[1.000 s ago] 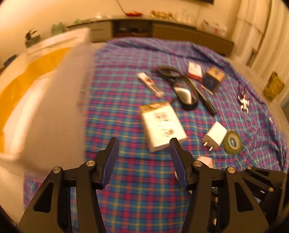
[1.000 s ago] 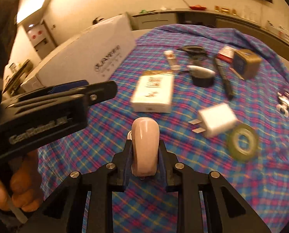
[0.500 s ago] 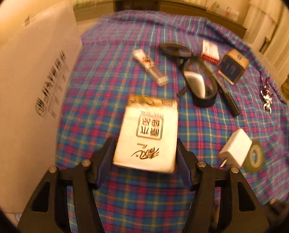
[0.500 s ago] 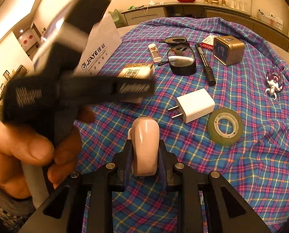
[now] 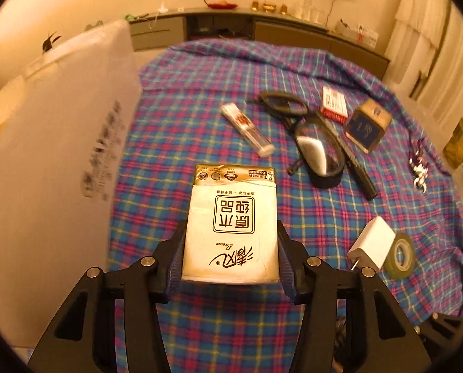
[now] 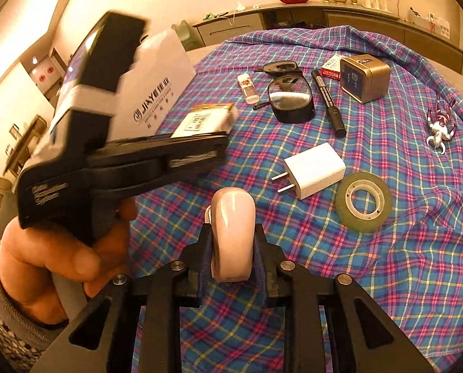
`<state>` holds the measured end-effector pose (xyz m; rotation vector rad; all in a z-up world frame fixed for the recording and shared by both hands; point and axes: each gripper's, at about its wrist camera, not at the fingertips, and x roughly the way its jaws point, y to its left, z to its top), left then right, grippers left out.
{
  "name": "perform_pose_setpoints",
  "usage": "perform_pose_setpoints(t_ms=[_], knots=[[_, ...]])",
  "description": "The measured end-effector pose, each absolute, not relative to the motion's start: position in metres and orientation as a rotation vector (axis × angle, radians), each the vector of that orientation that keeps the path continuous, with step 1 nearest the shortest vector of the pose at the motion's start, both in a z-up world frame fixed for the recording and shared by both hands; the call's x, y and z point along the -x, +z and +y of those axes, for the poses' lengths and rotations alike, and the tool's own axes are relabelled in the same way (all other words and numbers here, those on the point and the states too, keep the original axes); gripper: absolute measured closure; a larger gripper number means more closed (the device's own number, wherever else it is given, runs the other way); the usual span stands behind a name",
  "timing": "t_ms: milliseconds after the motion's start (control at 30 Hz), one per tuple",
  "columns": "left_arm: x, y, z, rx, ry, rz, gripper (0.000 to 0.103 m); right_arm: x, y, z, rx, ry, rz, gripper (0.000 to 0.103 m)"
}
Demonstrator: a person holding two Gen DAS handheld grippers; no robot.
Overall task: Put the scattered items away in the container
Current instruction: 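Grasp the white printed package with the left gripper while the right gripper holds the stapler, then carry the package with the left gripper and stapler with the right gripper over the box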
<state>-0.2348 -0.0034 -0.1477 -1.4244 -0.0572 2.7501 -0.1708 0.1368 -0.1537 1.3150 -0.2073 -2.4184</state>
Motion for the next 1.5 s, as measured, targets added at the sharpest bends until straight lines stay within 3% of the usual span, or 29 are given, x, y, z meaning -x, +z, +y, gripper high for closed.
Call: perform_pose_setpoints(t_ms=[367, 633, 1000, 1500], knots=[[0.189, -0.131, -0.068, 1.447, 2.808, -0.134, 0.049, 0.175, -0.147, 0.123, -1.277, -2.411, -0.193, 0.077], [0.157, -0.102, -0.06, 1.311, 2.765, -0.132, 0.049, 0.166, -0.13, 0.116, -1.199, -2.449, -0.151, 0.077], [0.144, -0.049, -0.107, 1.12, 2.838, -0.298, 0.049, 0.155, -0.096, 0.096, -1.118, -2.488, -0.117, 0.077], [0.14, -0.028, -0.169, 0.994, 2.848, -0.523, 0.049, 0.16, -0.059, 0.028, -1.058, -2.437, -0.031, 0.077]])
